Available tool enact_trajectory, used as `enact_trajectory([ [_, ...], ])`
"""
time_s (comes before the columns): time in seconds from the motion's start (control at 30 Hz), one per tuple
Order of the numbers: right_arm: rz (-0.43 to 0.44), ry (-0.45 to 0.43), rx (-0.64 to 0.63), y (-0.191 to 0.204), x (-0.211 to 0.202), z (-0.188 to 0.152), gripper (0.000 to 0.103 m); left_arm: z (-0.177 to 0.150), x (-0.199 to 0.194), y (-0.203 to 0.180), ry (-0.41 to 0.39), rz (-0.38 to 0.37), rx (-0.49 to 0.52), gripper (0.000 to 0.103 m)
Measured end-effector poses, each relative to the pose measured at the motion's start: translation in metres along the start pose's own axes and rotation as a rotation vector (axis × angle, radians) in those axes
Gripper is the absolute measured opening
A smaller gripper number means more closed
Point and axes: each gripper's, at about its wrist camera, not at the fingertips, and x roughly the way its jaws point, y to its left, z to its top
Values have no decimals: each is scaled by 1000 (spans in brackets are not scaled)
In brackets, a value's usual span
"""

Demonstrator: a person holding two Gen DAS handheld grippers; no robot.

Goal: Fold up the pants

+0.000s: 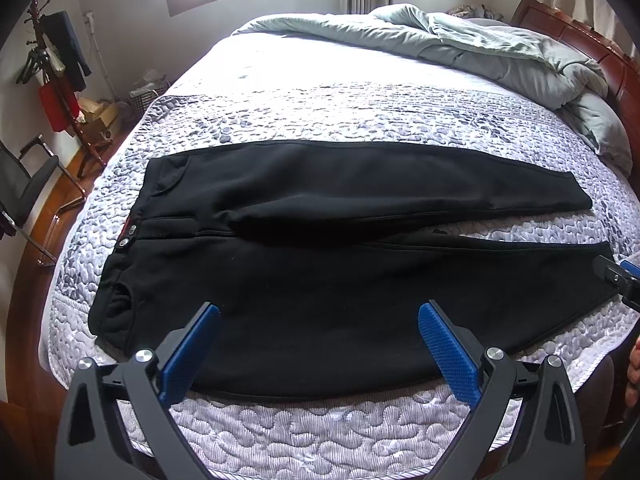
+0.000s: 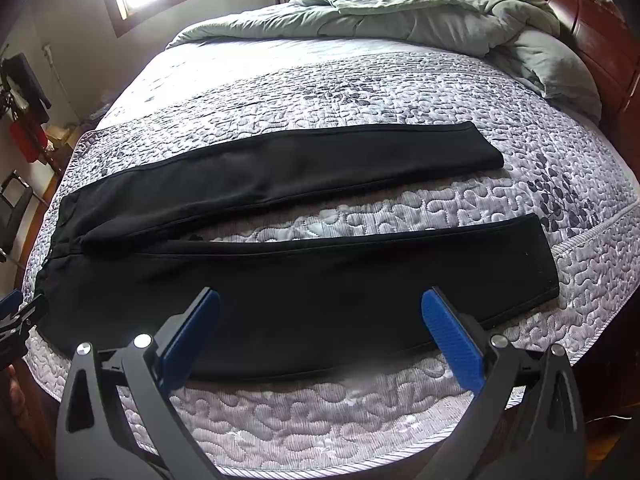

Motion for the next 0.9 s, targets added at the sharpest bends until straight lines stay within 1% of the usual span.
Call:
enact_trajectory([
  [0.9, 8, 27, 16, -7, 15, -3, 100, 3, 8, -7, 17, 14, 22, 99],
])
